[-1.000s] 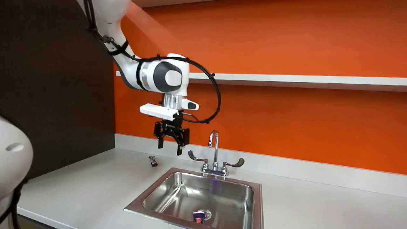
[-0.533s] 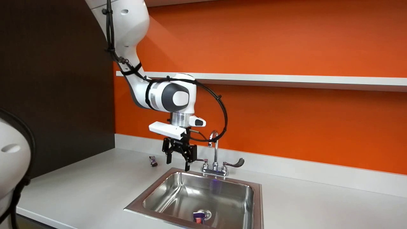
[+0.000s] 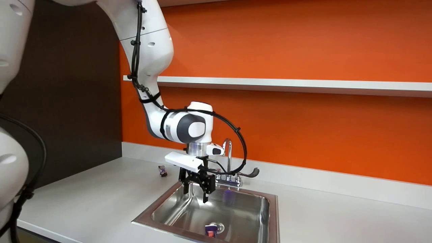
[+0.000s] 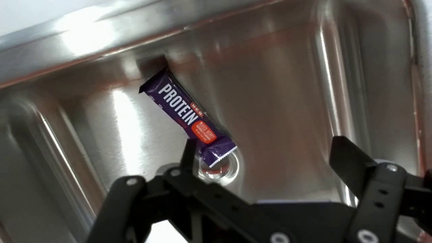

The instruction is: Remove the purple bar from the sink and put it on the counter

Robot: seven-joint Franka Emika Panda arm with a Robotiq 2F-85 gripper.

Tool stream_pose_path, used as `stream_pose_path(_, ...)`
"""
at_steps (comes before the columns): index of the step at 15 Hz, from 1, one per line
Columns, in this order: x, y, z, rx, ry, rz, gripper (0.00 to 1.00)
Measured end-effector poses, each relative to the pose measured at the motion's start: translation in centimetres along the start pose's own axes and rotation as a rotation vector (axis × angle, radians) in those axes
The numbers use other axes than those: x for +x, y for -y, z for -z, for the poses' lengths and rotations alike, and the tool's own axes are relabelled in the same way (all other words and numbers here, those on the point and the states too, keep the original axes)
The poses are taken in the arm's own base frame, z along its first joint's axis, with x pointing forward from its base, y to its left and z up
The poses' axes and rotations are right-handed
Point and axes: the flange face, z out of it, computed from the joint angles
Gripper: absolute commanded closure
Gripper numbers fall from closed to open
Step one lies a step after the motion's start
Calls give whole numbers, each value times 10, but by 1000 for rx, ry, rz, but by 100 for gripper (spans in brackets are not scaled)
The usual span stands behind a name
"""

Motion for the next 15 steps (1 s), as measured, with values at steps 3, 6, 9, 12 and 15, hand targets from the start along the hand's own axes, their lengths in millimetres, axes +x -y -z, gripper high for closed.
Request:
stream_pose_path(3,3,-8,-19,-8,7,-12,0)
stream_pose_path(6,4,-17,-34,-14,15,-27,0)
stream_pose_path(9,3,-27,-46,-19,21,-43,0)
stream_pose_path(12,2,-38,-58,-23,27,-61,0)
stream_pose_path(15,2,-50,-69,-27,31,-76,0)
